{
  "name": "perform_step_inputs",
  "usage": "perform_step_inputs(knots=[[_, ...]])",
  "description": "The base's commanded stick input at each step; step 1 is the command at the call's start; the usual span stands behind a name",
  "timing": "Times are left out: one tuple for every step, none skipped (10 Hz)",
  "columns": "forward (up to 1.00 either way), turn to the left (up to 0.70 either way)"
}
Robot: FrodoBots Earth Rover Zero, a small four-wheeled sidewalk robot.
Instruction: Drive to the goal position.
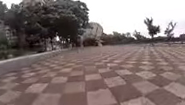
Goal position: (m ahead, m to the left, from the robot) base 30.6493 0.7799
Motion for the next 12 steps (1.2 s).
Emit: perform_step_inputs(knots=[[0.70,0.02],[0.70,0.07],[0.70,0.27],[0.70,0.35],[0.70,0.28],[0.70,0.04],[0.70,0.00],[0.70,0.00],[0.70,0.00],[0.70,0.00],[0.70,0.00],[0.70,0.00]])
